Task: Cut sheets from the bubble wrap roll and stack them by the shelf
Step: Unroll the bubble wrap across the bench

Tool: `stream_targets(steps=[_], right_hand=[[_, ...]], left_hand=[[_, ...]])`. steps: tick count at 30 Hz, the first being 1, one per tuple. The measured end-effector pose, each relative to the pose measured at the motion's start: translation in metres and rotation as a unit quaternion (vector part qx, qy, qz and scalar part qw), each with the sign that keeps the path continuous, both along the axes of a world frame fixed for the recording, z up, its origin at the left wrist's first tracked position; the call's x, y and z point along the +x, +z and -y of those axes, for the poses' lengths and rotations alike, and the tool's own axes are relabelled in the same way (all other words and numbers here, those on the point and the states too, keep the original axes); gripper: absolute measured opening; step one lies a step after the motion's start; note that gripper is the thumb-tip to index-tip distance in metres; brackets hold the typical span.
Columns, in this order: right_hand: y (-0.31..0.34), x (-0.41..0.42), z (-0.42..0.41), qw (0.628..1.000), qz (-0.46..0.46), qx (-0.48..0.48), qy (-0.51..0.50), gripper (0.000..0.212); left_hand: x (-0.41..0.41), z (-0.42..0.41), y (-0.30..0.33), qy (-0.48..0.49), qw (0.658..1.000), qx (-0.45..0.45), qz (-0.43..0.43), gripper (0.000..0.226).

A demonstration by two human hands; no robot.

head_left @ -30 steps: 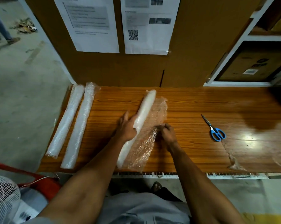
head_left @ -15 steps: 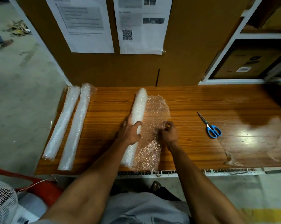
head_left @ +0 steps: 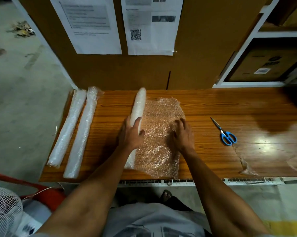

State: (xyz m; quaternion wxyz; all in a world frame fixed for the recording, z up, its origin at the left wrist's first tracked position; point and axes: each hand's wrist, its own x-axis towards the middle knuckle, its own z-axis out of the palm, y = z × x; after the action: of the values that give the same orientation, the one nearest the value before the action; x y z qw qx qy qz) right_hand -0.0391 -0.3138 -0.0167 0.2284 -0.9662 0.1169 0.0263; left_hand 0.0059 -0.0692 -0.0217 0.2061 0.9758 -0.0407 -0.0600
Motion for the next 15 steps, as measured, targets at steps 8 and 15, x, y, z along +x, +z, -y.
stream_targets(steps=[8,15], right_hand=[[-0.009,0.035,0.005,0.984,-0.130,-0.044,0.112,0.073],[-0.019,0.062,0.040,0.975,-0.207,-0.068,0.049,0.077]], left_hand=[[0.003,0.010,-0.009,-0.046,0.998,0.021,-0.047,0.068],[0.020,0.011,-0.009,-0.035,0.997,0.025,-0.057,0.067]])
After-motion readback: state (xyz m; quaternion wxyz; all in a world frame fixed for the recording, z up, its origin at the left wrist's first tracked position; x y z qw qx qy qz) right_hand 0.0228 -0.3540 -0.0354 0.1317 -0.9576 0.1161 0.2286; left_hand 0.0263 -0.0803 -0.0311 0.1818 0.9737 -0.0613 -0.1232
